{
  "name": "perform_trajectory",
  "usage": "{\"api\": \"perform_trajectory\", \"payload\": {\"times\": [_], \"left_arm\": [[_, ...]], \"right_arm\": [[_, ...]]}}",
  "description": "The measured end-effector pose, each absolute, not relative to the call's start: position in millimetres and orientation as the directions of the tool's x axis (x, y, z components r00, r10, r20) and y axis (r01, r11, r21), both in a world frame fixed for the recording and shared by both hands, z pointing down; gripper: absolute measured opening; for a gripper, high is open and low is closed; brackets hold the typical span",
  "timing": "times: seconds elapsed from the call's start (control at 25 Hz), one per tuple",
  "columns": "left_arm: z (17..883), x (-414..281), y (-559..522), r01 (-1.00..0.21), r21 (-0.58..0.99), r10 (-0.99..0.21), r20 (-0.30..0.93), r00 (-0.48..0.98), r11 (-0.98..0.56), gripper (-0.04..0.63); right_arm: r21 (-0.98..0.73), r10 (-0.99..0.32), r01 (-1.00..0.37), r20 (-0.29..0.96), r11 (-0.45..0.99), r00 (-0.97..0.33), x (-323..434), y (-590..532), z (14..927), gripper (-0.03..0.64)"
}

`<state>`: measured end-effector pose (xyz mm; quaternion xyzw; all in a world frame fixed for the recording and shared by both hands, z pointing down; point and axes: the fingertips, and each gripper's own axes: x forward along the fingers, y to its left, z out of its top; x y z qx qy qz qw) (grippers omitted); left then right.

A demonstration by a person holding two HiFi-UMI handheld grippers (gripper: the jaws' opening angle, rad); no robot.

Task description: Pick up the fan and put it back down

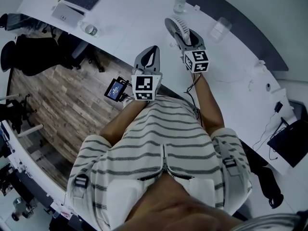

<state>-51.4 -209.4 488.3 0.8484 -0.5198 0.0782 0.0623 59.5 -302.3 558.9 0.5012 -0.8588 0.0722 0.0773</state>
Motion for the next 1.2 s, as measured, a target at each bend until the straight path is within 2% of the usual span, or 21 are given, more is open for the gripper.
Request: {"api": "perform_trajectory", "payload": {"times": [0.92, 1.2], "left_arm": [[496, -53, -216, -0.894, 0.007, -0.87, 0.226, 0.438, -0.448, 0.006], [499, -57, -215, -0.895, -0.002, -0.87, 0.236, 0.434, -0.447, 0.006]], "right_arm": [[-0.057, -0.711, -0.755, 0.296, 0.654, -0.638, 42, -325, 640, 0.227], [-0.068, -0.7, -0.751, 0.315, 0.657, -0.641, 38, -329, 656, 0.229]]}}
